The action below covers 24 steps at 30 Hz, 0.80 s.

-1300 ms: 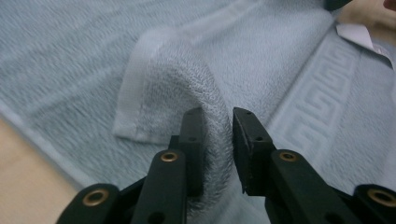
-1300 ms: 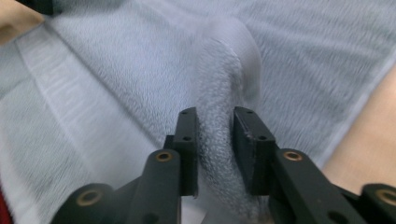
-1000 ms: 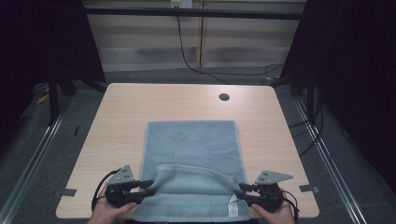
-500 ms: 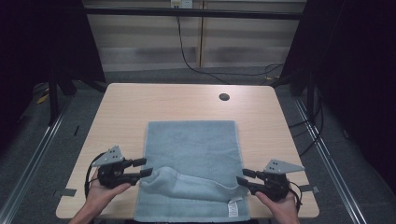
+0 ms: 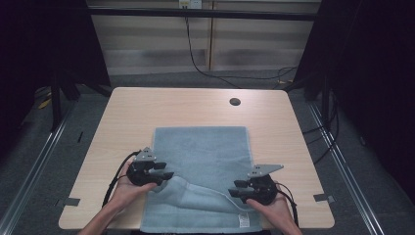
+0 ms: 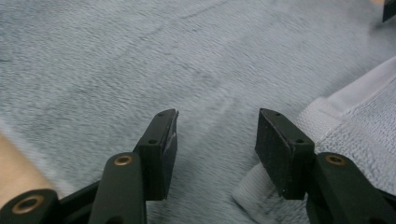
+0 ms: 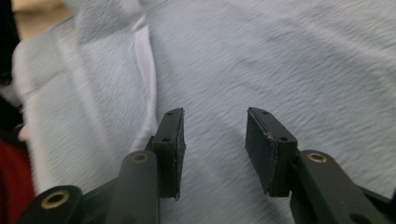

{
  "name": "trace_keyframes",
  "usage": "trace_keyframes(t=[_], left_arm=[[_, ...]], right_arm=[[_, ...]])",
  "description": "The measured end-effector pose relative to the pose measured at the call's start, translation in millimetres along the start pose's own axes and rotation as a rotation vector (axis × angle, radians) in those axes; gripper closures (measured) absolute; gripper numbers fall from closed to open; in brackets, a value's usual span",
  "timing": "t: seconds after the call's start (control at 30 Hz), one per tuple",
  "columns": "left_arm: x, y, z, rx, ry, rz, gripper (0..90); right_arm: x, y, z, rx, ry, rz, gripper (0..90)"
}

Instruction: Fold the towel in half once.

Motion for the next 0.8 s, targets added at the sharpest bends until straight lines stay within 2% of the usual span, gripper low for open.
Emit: trace_keyframes(t=[0.07,0.1,0.2,0.23,0.27,0.33,0.4,0.43,0.5,0.53,0.6,0.67,0.73,0.8], left_arm=[[-9.0,-6.2,3.2,-0.005,-0.009,0.028,44.6],[-14.7,-10.2,5.3,-0.009,-0.002,0.051,43.4],[-23.6,-20.0,5.6,-0.045,0.018,0.076,41.9],[-23.7,-21.1,3.2,-0.052,0.007,0.090,41.9],[-20.9,-21.1,0.3,-0.058,0.001,0.084,41.9],[-10.4,-19.8,-5.9,-0.073,-0.021,0.052,42.2],[2.1,-16.7,-12.1,-0.092,-0.051,0.031,43.4],[8.5,-14.9,-13.9,-0.086,-0.054,0.023,43.3],[18.8,-11.2,-18.8,-0.089,-0.089,0.011,43.0],[23.0,-9.3,-21.8,-0.107,-0.096,-0.003,42.7],[29.5,-3.1,-23.8,-0.078,-0.092,-0.012,42.8],[38.1,3.1,-27.9,-0.099,-0.104,-0.038,42.6],[45.9,11.9,-28.3,-0.072,-0.110,-0.058,42.5],[53.6,18.7,-28.1,-0.070,-0.103,-0.090,42.5]], right_arm=[[9.2,-2.2,7.9,0.009,0.007,-0.020,57.5],[13.2,-2.8,12.1,0.013,-0.002,-0.028,57.3],[19.3,-5.0,23.9,0.043,-0.003,-0.027,56.2],[18.9,-6.6,24.8,0.039,0.005,-0.025,56.1],[17.1,-8.4,23.1,0.025,0.006,-0.025,56.0],[11.3,-12.8,15.8,-0.008,0.020,-0.009,55.6],[2.0,-14.5,6.7,-0.035,0.020,0.012,54.8],[-4.5,-13.9,2.3,-0.041,0.019,0.026,54.6],[-20.0,-10.2,-7.3,-0.051,0.026,0.048,53.7],[-28.1,-7.6,-12.8,-0.055,0.027,0.057,53.6],[-43.7,-1.5,-25.1,-0.072,0.034,0.075,52.9],[-57.0,6.3,-36.8,-0.086,0.046,0.083,52.8],[-70.0,15.3,-45.4,-0.076,0.035,0.115,51.9],[-79.7,24.2,-52.7,-0.084,0.050,0.116,50.4]])
Point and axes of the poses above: each handheld gripper's, and its own axes: y roughly forward along the jaws, z roughly out of its underside, x roughly to its left, the point moved 8 cm from there along y, roughly forward along the jaws, and after that the axes turned 6 degrees about -z, right-handed, at the moved point
